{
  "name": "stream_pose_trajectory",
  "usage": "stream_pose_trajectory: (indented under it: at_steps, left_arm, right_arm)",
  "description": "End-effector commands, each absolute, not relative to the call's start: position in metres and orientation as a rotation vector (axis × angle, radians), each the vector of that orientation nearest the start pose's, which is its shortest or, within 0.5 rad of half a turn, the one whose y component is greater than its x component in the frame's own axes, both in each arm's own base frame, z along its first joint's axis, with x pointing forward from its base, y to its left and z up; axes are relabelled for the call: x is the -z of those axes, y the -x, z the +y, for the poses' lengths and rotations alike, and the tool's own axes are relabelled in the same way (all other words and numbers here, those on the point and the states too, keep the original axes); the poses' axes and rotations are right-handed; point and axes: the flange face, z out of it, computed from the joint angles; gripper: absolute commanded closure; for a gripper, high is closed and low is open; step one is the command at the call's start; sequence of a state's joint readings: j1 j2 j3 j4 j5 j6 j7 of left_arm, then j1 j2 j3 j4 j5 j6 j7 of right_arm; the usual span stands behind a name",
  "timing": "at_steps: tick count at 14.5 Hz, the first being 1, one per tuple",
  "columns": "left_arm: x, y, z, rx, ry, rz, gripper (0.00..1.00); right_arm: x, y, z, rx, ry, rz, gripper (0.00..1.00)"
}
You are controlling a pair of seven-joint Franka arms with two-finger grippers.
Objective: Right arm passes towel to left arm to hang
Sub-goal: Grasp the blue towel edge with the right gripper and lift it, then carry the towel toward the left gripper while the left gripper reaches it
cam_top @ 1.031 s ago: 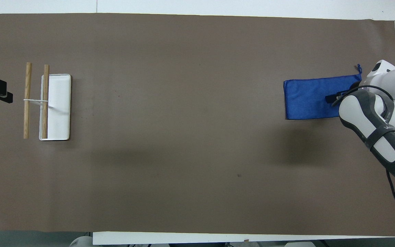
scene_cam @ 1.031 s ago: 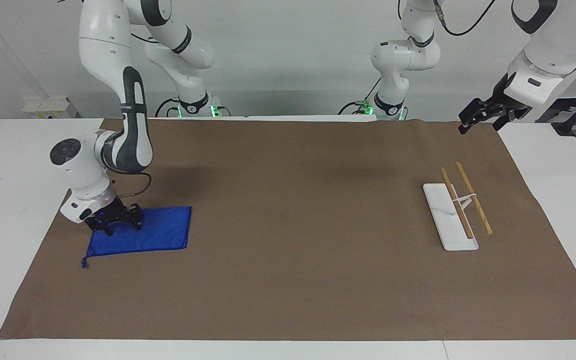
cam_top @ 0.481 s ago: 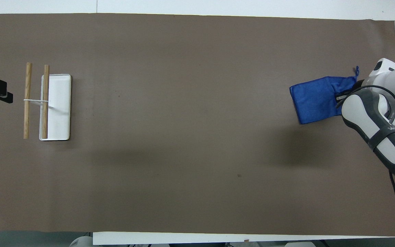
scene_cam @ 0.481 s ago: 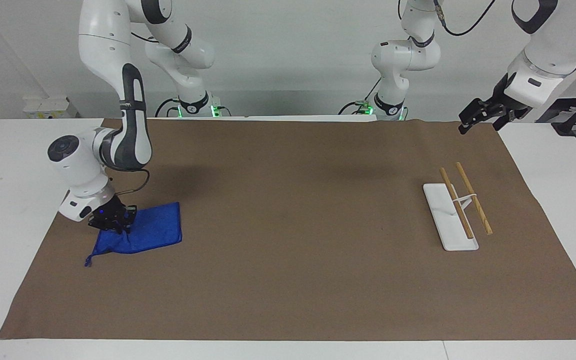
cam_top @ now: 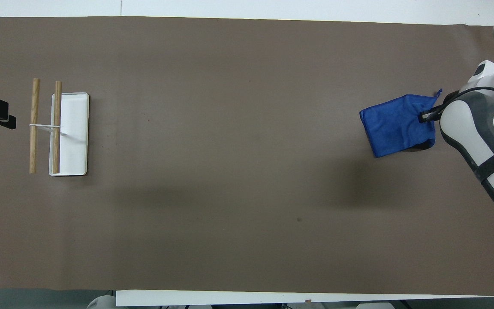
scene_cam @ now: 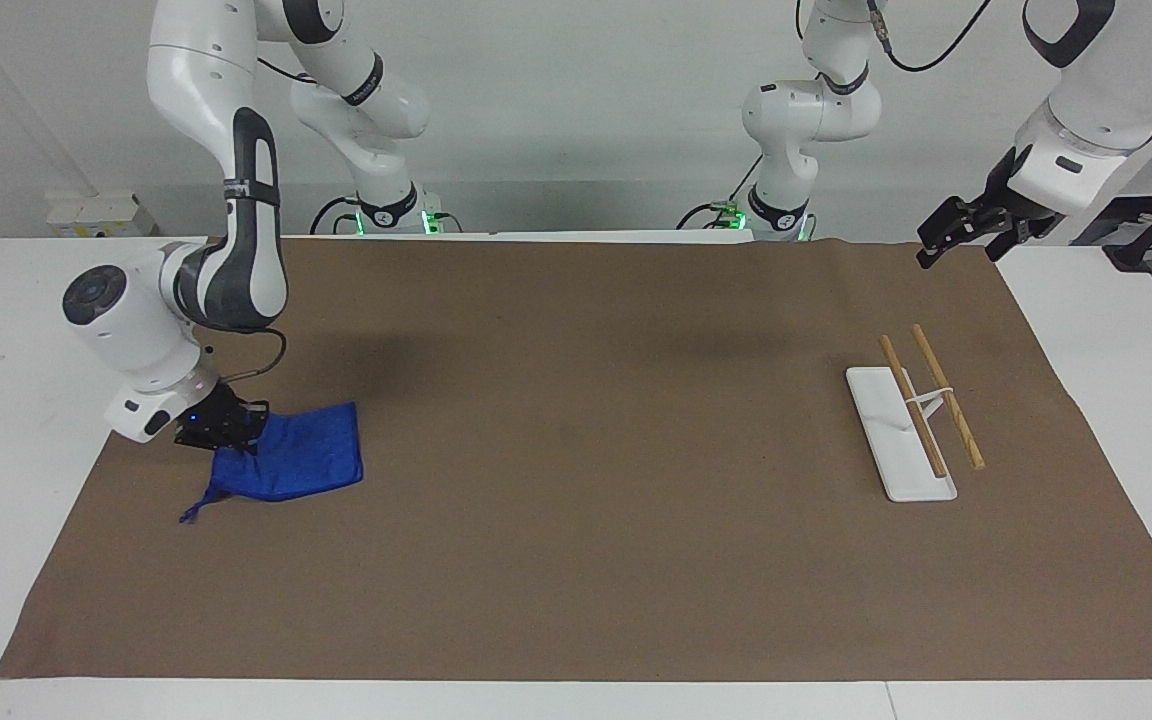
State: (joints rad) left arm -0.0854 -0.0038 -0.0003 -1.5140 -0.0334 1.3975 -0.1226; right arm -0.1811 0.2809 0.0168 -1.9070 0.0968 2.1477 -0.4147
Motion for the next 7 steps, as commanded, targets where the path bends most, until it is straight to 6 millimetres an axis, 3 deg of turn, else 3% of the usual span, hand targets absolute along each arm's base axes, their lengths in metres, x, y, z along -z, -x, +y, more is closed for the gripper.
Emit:
stream_pose_trajectory:
  at_steps: [1,3,7]
  left_arm:
    - [-0.639,-0.527,-0.048,-0.166,3.166,-0.054,0.0]
    - [-0.639,-0.527,-0.048,-0.168,3.166,-0.054,0.0]
    - [-0.639,-0.526,-0.054,-0.176,3.165,-0.035,0.0]
  right_arm:
    - [-0.398,-0.595,-0.047,-0.143,3.01,-0.073,1.0]
    - [-0.437,-0.594,0.011,-0.241,3.0,0.139,1.0]
    - [-0.481,-0.582,0.131,-0.317,2.906,0.519,1.0]
